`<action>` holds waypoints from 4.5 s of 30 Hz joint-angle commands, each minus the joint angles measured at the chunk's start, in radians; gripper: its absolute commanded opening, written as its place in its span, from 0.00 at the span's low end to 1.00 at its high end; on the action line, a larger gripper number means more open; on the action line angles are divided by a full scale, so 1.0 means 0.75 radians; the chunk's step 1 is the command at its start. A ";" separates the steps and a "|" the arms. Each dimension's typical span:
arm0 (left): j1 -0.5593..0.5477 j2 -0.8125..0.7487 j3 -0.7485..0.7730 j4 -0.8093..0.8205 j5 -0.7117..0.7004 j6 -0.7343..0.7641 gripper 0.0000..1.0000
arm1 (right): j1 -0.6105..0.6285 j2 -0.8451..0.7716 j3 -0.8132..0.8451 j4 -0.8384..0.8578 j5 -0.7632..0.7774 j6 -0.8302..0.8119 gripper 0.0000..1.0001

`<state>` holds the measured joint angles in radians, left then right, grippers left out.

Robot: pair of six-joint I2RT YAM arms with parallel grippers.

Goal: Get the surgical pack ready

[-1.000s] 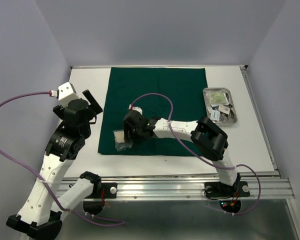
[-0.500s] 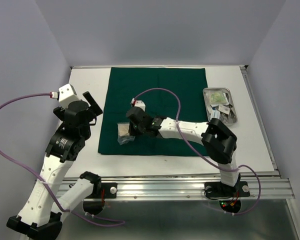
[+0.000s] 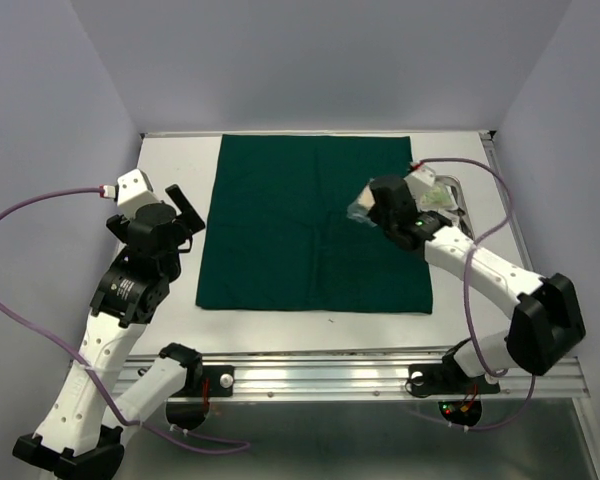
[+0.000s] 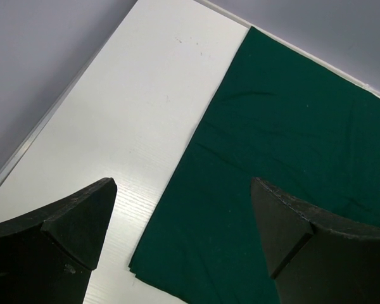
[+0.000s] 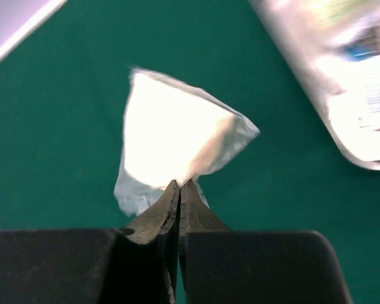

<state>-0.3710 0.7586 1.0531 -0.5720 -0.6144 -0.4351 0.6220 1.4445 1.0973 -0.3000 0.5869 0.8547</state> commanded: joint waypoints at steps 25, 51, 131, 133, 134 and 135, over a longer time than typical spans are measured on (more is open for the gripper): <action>0.008 -0.007 -0.005 0.049 0.013 0.018 0.99 | -0.748 -0.124 -0.377 0.222 0.028 0.233 0.01; 0.008 0.019 -0.052 0.102 0.044 0.009 0.99 | -0.748 0.027 0.040 0.028 -0.463 -0.638 0.58; 0.008 -0.007 -0.066 0.078 0.019 0.003 0.99 | -0.015 0.798 0.887 -0.201 -0.177 -1.329 0.01; 0.010 -0.005 -0.064 0.078 0.017 0.005 0.99 | -0.015 0.807 0.889 -0.144 -0.187 -1.417 0.01; 0.008 -0.005 -0.062 0.078 0.015 0.005 0.99 | -0.015 0.811 0.889 -0.128 -0.197 -1.444 0.01; 0.010 -0.005 -0.062 0.075 0.013 0.005 0.99 | -0.015 0.821 0.889 -0.107 -0.224 -1.479 0.01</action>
<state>-0.3710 0.7685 1.0080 -0.5316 -0.5694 -0.4492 0.6098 2.0834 1.7065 -0.5453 0.4122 -0.0597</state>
